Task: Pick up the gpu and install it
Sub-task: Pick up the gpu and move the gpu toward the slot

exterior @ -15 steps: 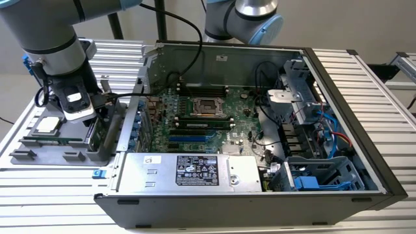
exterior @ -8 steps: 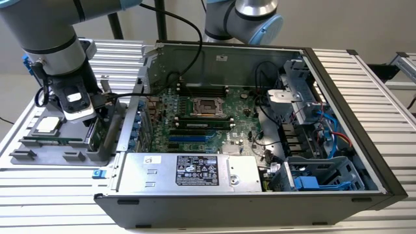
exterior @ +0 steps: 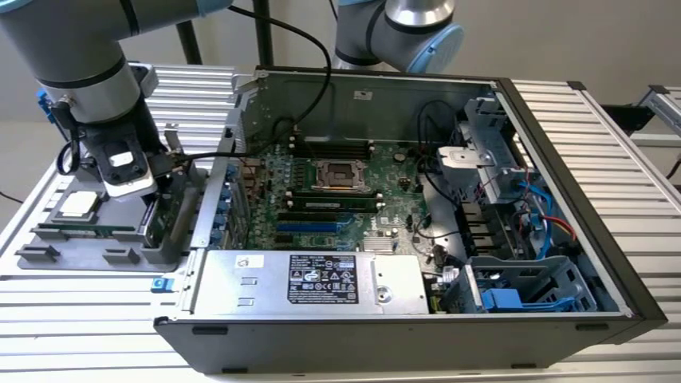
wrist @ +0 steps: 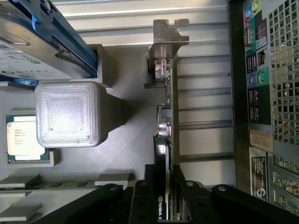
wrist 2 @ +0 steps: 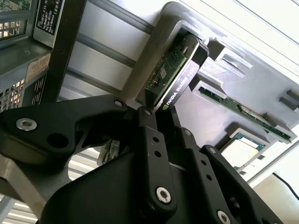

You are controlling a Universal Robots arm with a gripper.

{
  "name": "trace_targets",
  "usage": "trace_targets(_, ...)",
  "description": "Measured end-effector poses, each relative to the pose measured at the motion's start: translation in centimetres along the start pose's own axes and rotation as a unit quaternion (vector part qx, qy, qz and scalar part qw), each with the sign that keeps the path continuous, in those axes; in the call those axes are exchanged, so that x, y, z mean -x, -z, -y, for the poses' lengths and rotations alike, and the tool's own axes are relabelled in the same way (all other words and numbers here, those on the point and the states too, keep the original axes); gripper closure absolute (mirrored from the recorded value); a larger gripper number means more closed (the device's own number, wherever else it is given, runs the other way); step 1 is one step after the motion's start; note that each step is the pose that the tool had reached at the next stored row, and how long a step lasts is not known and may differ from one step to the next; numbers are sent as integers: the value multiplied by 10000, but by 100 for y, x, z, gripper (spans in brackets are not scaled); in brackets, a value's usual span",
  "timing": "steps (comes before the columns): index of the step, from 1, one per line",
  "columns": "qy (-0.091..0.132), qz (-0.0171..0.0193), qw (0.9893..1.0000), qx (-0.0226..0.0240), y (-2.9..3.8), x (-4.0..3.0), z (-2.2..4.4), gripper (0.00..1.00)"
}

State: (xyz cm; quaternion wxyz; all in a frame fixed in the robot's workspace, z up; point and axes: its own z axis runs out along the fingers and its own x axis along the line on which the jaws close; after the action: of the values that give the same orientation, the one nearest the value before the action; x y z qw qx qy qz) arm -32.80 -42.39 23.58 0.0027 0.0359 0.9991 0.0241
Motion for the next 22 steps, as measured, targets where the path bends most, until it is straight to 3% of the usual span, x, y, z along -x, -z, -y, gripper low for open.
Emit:
trace_targets(17, 0, 0, 10000, 0, 7, 0, 0, 100)
trace_targets(22, 0, 0, 10000, 0, 35, 0, -2, 100)
